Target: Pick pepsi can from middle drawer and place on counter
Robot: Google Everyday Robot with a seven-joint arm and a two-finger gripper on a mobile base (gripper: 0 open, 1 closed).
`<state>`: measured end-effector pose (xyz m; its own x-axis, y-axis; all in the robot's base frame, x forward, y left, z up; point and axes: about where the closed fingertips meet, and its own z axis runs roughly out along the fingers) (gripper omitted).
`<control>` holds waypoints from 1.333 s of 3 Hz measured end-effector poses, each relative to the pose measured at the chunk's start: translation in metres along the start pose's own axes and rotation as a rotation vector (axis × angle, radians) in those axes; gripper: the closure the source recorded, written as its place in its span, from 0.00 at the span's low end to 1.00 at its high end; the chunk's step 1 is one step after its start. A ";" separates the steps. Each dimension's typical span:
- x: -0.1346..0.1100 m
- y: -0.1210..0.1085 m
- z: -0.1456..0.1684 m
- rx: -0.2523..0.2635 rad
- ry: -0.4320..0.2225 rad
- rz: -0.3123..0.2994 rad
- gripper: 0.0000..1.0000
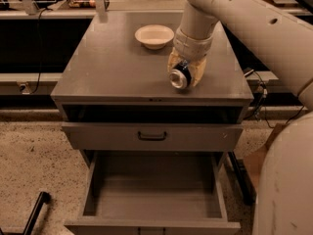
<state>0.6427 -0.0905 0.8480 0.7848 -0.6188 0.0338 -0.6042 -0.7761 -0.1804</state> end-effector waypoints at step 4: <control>0.002 -0.006 0.007 0.014 0.003 -0.002 0.00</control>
Offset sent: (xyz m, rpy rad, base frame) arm 0.0020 0.0014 -0.0016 0.0032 -0.0042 0.0006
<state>0.6483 -0.0864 0.8426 0.7856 -0.6177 0.0368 -0.6007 -0.7756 -0.1938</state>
